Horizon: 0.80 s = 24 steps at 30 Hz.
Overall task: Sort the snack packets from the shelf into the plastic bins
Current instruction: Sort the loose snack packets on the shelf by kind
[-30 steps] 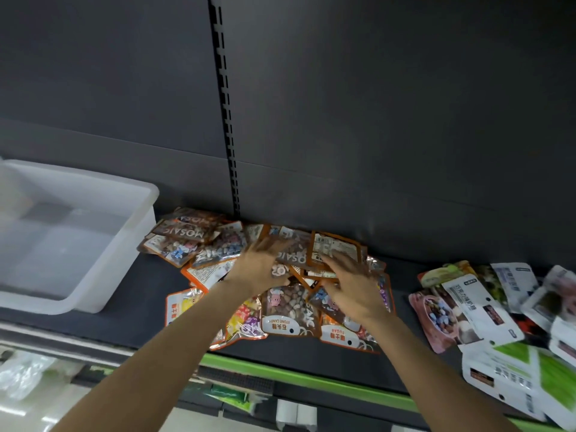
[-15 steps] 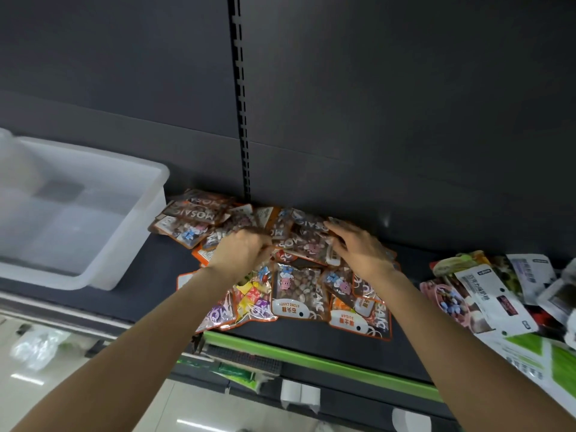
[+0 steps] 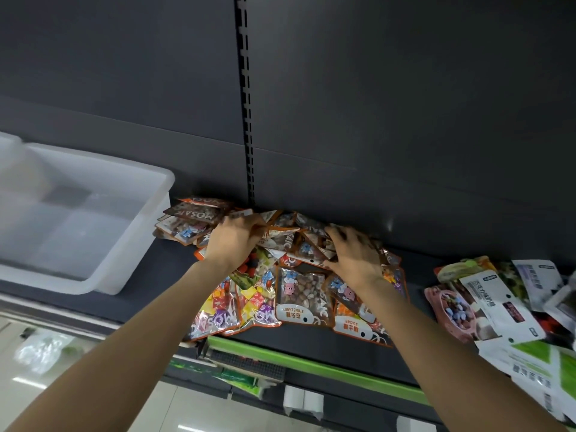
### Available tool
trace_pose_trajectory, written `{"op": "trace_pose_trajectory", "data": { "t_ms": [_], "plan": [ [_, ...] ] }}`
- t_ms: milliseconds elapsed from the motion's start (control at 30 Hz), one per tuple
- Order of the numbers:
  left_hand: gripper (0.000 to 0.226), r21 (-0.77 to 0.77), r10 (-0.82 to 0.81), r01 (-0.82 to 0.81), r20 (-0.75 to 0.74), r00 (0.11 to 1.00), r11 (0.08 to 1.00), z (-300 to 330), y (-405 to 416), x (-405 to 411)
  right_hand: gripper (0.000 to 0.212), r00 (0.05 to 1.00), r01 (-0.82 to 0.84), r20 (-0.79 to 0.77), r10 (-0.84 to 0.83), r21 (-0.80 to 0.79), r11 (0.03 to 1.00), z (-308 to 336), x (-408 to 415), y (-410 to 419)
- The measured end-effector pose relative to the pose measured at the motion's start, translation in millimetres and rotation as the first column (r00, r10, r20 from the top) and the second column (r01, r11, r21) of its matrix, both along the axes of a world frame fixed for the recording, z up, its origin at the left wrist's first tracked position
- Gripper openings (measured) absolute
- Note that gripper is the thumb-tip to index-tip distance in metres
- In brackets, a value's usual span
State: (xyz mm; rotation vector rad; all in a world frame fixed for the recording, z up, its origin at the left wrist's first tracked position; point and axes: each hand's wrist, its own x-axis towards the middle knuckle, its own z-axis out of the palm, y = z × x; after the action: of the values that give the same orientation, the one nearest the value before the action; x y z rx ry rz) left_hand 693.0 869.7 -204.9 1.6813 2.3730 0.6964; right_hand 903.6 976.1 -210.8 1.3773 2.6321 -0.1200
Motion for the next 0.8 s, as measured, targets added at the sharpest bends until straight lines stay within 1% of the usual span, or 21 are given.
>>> {"op": "trace_pose_trajectory", "data": {
  "t_ms": [100, 233, 333, 433, 500, 567, 600, 667, 733, 800],
  "plan": [
    [0.015, 0.069, 0.026, -0.03, 0.064, 0.998, 0.997, 1.2, -1.6, -2.5, 0.061, 0.999, -0.021, -0.033, 0.022, 0.033, 0.999, 9.0, -1.1, 12.5],
    [0.014, 0.108, 0.091, -0.108, 0.154, 0.984, 0.988, 9.2, 0.5, -6.4, 0.048, 0.987, -0.031, -0.153, 0.052, 0.131, 0.991, 16.3, -0.8, 25.2],
    [0.015, 0.079, 0.154, -0.173, 0.202, 0.967, 0.982, 14.3, 5.6, -8.9, 0.046, 0.97, -0.017, -0.239, 0.05, 0.14, 0.99, 19.8, -0.9, 32.1],
    [0.015, 0.056, 0.168, -0.181, 0.178, 0.969, 0.982, 14.4, 7.2, -7.1, 0.051, 0.956, -0.019, -0.292, 0.042, 0.082, 0.996, 21.4, -1.0, 32.4],
    [0.013, 0.032, 0.14, -0.149, 0.208, 0.968, 0.988, 14.8, 8.2, -1.0, 0.053, 0.959, -0.038, -0.281, 0.048, 0.039, 0.998, 20.4, -1.6, 28.3],
    [0.011, 0.025, 0.1, -0.108, 0.22, 0.97, 0.994, 17.6, 9.1, 6.5, 0.055, 0.971, -0.053, -0.235, 0.053, 0.009, 0.999, 17.7, -0.1, 22.2],
    [0.01, 0.044, 0.079, -0.092, 0.236, 0.969, 0.995, 20.0, 8.9, 8.5, 0.056, 0.976, -0.05, -0.213, 0.047, -0.005, 0.999, 15.7, 1.7, 19.5],
    [0.01, 0.135, 0.048, -0.099, 0.338, 0.94, 0.986, 29.1, 6.7, 6.8, 0.056, 0.982, -0.034, -0.185, 0.025, -0.046, 0.998, 10.3, 7.3, 13.5],
    [0.011, 0.207, 0.095, -0.193, 0.409, 0.908, 0.959, 44.4, 4.9, 1.0, 0.057, 0.985, -0.059, -0.166, 0.048, -0.062, 0.996, 1.6, 13.8, 5.9],
    [0.01, 0.256, 0.199, -0.309, 0.38, 0.903, 0.916, 60.8, 6.3, -3.8, 0.062, 0.98, -0.107, -0.18, 0.086, -0.11, 0.988, -6.3, 19.9, -0.7]
  ]
}}
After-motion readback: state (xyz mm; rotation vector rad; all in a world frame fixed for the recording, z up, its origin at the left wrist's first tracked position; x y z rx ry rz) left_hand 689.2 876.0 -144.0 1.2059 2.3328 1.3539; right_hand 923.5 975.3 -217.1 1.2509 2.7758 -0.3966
